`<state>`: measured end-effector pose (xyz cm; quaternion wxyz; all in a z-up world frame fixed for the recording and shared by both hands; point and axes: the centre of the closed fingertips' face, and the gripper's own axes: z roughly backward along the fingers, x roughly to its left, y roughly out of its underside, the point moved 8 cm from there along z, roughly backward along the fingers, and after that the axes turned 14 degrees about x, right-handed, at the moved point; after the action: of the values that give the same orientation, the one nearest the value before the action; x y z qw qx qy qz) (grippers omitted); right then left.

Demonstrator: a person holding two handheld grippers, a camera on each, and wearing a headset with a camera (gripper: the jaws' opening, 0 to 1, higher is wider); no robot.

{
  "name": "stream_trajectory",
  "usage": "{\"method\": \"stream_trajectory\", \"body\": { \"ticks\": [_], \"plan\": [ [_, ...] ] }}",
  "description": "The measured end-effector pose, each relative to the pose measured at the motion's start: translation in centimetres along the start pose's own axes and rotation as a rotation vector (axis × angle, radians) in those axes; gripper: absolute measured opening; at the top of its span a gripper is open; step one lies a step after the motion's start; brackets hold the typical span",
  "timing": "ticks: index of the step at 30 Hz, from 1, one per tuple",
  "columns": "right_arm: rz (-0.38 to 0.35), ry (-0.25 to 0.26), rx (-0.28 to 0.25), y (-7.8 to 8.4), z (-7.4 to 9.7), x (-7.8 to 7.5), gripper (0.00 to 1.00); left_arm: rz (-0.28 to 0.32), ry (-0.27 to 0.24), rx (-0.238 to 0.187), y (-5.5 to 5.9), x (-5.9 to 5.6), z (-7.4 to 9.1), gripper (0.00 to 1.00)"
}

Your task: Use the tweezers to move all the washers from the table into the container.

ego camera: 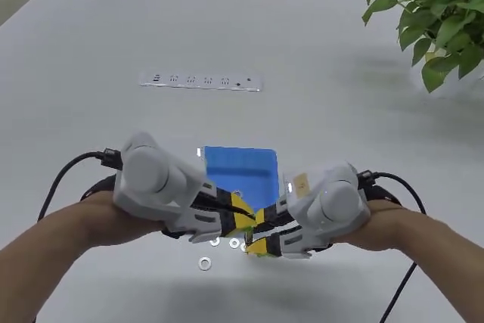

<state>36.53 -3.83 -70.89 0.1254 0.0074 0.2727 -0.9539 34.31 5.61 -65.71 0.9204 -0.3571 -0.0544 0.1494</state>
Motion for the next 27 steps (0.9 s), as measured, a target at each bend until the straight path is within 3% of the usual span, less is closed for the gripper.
{"method": "stream_trajectory", "body": {
  "ticks": [9, 27],
  "plan": [
    [0.041, -0.002, 0.020, -0.06, -0.29, -0.12, 0.11, 0.003, -0.004, 0.000, 0.07, 0.04, 0.08, 0.05],
    [0.014, -0.008, 0.015, -0.05, -0.31, -0.04, 0.09, -0.006, -0.014, 0.007, 0.09, -0.05, 0.18, 0.05]
  ]
}}
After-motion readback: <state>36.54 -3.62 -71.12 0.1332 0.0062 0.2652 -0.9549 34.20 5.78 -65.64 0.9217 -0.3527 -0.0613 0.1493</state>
